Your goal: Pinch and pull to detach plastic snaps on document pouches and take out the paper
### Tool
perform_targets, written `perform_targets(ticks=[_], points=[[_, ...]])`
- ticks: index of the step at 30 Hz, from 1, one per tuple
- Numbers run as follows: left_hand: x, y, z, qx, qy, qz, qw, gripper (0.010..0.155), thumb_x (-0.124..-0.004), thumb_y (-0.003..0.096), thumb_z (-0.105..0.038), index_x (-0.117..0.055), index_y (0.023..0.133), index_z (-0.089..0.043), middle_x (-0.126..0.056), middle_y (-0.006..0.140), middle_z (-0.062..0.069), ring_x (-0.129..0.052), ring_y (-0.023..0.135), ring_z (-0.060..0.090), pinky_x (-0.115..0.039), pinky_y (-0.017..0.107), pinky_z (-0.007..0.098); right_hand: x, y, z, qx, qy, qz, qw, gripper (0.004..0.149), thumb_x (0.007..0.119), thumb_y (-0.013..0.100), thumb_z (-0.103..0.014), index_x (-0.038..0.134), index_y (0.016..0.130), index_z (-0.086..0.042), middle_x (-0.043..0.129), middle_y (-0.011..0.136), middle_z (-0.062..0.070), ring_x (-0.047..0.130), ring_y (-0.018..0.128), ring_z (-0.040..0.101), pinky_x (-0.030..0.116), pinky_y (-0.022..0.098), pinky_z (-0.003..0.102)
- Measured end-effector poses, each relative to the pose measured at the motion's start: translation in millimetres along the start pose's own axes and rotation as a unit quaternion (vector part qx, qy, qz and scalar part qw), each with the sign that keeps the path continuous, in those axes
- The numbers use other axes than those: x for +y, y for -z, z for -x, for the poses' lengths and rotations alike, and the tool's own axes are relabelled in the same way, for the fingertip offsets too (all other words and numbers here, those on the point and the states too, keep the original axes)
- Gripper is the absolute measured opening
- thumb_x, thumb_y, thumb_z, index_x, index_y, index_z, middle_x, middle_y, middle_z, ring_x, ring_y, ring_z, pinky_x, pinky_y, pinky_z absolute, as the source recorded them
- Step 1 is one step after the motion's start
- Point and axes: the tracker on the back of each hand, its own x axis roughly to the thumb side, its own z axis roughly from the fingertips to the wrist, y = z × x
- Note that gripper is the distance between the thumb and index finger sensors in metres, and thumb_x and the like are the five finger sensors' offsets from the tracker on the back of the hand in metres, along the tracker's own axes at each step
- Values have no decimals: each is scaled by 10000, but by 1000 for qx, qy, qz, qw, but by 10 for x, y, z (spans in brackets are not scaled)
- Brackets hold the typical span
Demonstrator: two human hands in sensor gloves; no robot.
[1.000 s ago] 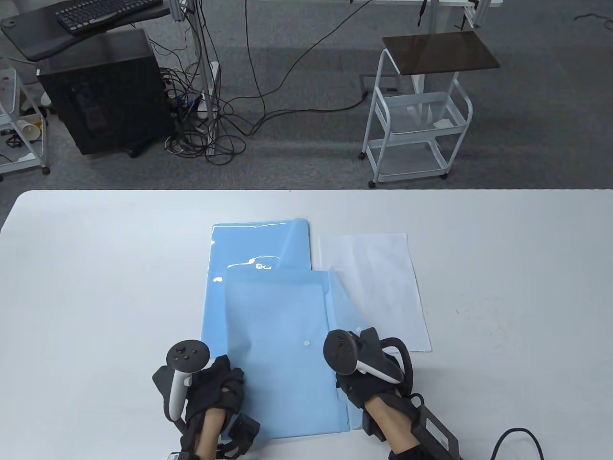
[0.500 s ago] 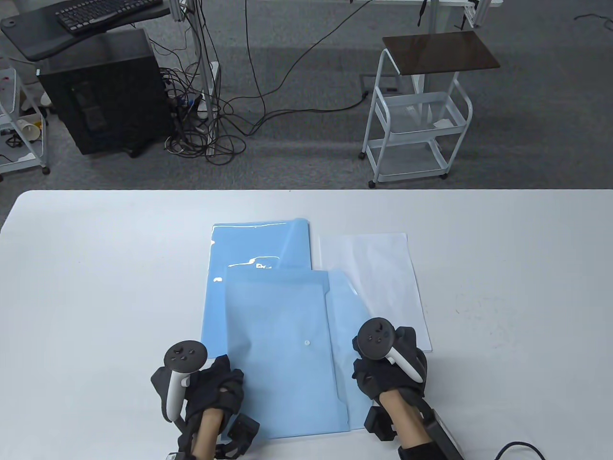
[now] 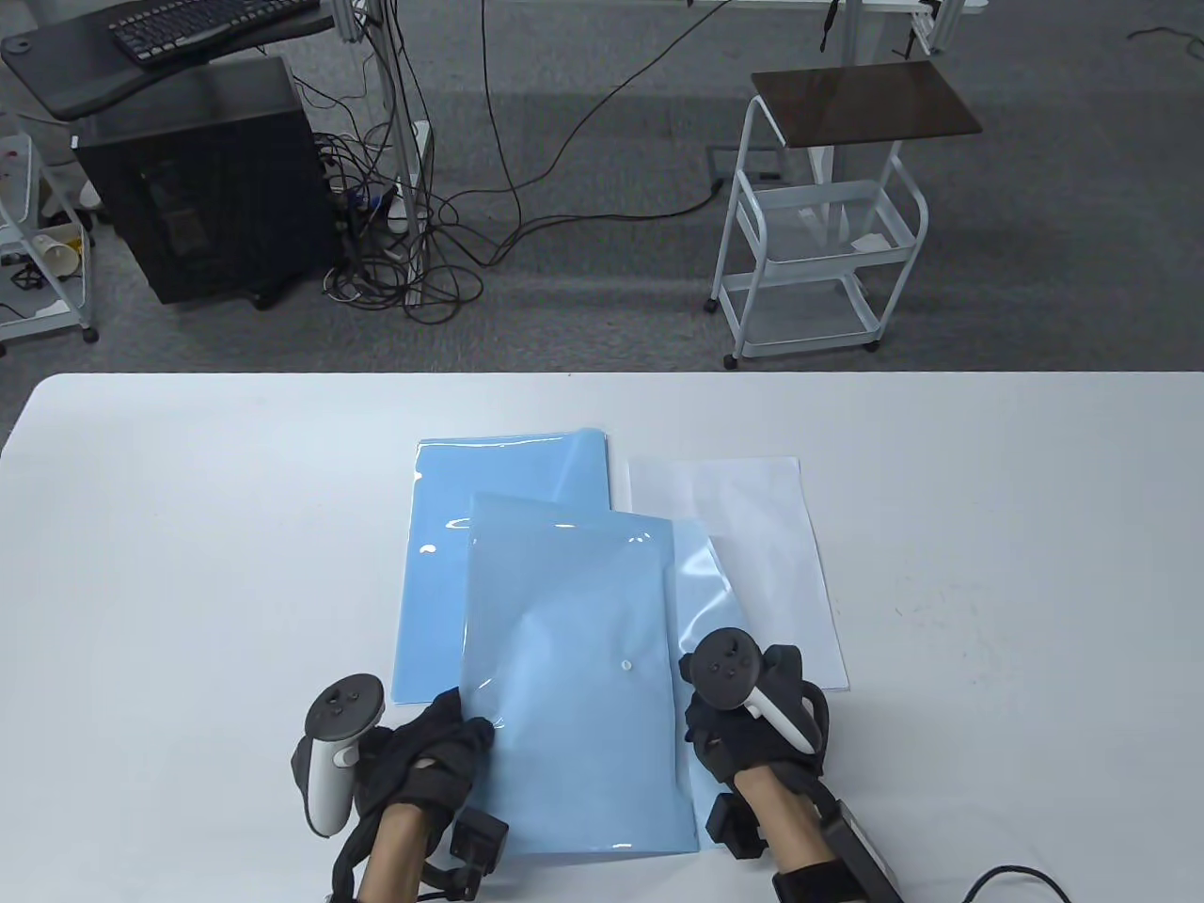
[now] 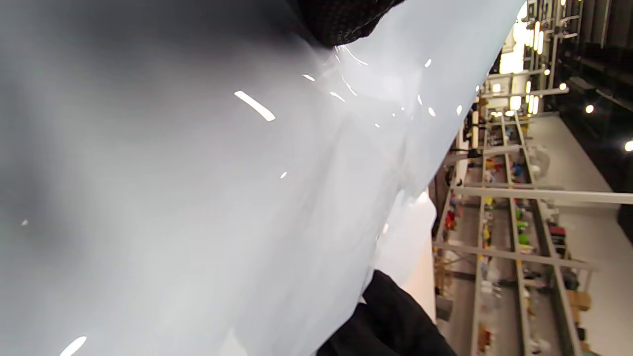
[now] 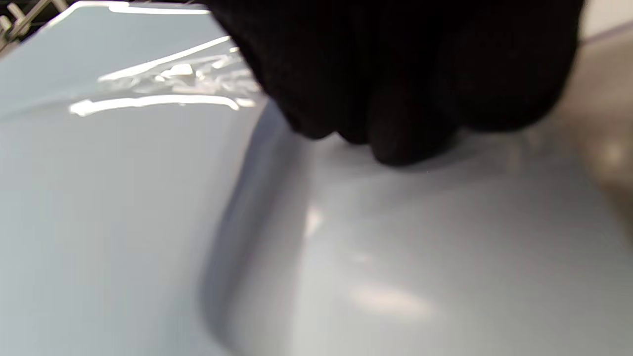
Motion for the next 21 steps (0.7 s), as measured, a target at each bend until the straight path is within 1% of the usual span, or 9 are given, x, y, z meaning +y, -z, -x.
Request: perform_targets(ticks=[2, 6, 8, 10, 12, 15, 17, 18, 21], points=[[-1, 1, 0, -2, -2, 4, 1000, 499, -673, 540, -175, -570, 1022, -98, -893, 869, 41, -1034, 575, 251, -892, 448, 423, 13, 2, 6, -3, 15, -3, 1000, 578, 910, 474, -238, 719, 1007, -123, 941, 798, 122, 1013, 436, 300, 923, 253, 395], [47, -15, 5, -2, 10, -8, 1000, 499, -673, 543, -177, -567, 1024, -101, -889, 874, 40, -1028, 588, 259, -886, 457, 432, -10, -2, 80, -23, 115, -23, 993, 525, 851, 502, -227, 726, 1003, -129, 936, 850, 150, 1019, 483, 322, 924, 295, 423], [72, -22, 21, 2, 13, -15, 1000, 499, -674, 546, -177, -564, 1028, -102, -880, 885, 48, -1018, 613, 281, -876, 470, 446, -7, -12, 137, -33, 214, -37, 976, 505, 820, 517, -193, 720, 1006, -117, 918, 895, 197, 1014, 562, 367, 913, 359, 471], [89, -25, 30, 5, 13, -17, 1000, 499, -673, 548, -178, -561, 1028, -101, -874, 891, 50, -1013, 625, 291, -870, 477, 454, 16, -20, 182, -39, 304, -57, 950, 516, 791, 532, -184, 684, 1026, -83, 884, 935, 248, 990, 630, 426, 889, 400, 519], [107, -29, 36, 6, 17, -24, 1000, 499, -673, 550, -179, -559, 1030, -103, -872, 895, 52, -1009, 637, 297, -868, 483, 458, 35, -26, 227, -51, 362, -84, 927, 549, 754, 555, -228, 622, 1061, -57, 840, 971, 281, 963, 678, 462, 880, 421, 535], [110, -31, 43, 7, 15, -22, 1000, 501, -673, 552, -182, -553, 1033, -108, -866, 901, 52, -1006, 648, 297, -866, 489, 460, 58, -33, 253, -59, 446, -101, 887, 642, 756, 568, -288, 528, 1084, 17, 820, 978, 295, 970, 667, 462, 888, 415, 526], [112, -31, 49, 5, 11, -14, 1000, 503, -671, 555, -186, -547, 1036, -109, -859, 911, 52, -1000, 663, 299, -862, 498, 460, 63, -38, 259, -61, 485, -105, 866, 694, 788, 556, -319, 513, 1081, 42, 839, 957, 290, 989, 625, 442, 894, 394, 513], [119, -31, 55, 3, 6, -12, 1000, 503, -673, 555, -189, -548, 1036, -110, -859, 913, 52, -999, 667, 301, -861, 500, 462, 63, -37, 262, -63, 492, -110, 861, 729, 809, 550, -341, 501, 1084, 49, 852, 951, 276, 994, 612, 430, 893, 387, 504], [130, -33, 59, -6, -4, 1, 1000, 499, -685, 562, -206, -553, 1036, -124, -860, 918, 44, -997, 681, 303, -859, 507, 462, 63, -41, 266, -61, 491, -107, 862, 756, 860, 517, -348, 533, 1066, 55, 907, 913, 215, 1023, 562, 370, 908, 357, 469]])
